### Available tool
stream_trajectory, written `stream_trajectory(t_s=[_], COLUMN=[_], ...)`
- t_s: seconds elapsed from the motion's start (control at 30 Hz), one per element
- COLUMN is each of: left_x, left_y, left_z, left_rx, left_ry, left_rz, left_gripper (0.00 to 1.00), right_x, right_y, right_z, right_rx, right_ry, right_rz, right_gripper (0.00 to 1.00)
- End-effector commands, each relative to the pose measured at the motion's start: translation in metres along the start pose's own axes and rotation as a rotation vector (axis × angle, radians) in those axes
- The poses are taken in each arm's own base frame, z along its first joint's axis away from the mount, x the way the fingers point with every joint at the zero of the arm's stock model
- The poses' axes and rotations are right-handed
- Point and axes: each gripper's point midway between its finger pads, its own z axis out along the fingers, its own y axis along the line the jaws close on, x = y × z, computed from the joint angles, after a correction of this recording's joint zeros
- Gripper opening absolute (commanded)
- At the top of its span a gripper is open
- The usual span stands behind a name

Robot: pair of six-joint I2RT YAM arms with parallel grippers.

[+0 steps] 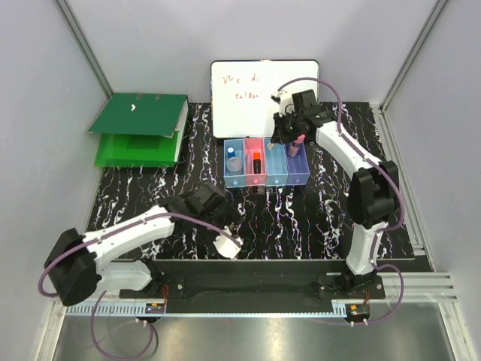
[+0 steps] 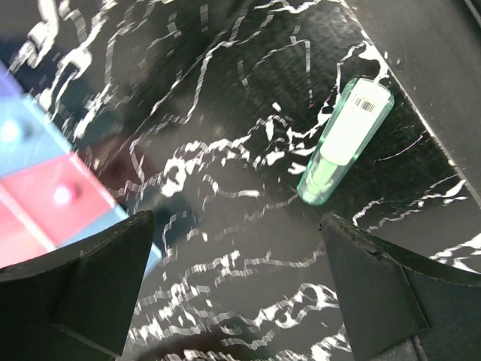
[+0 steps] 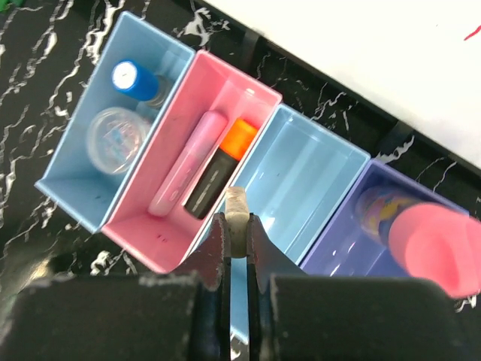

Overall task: Sort the stationery into containers
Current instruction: Place the stationery in the storage box.

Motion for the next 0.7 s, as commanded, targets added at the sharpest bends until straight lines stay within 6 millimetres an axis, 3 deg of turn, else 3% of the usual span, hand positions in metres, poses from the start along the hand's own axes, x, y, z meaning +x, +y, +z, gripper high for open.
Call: stream_trajectory(t_s=[0.0,0.2,0.33,0.5,0.53,0.67], left_x=[-0.012,-0.001,0.0,0.003,0.002,0.003], left_y=[0.017,0.01,0.014,0.011,0.01,0.005], left_z=[0.017,0.039,0.047,0.057,0.058,0.059], left_rx=[0.032,0.128,0.155,0.195,0.196,0.21], left_ry=[-0.081,-0.08,-0.095,-0.109,-0.112,-0.118], left_rz=[0.191,0.267,0.288,0.286,0.287,0.291], left_gripper=[0.99,0.97,0.95,0.91,0.9,0.85], right_x=[-0.014,-0.003,0.0,0.004,0.002,-0.001], right_y=[-0.027,-0.05,-0.054,-0.056,-0.056,-0.057], right_z=[0.014,0.035,0.043,0.052,0.052,0.051], right_rx=[0.056,0.073,0.067,0.053,0.052,0.052], right_ry=[-0.023,0.007,0.013,0.023,0.017,0.011], right_rz=[-0.02,0.016,0.022,0.022,0.021,0.012], right_gripper=[0.0,0.0,0.01,0.24,0.33,0.43])
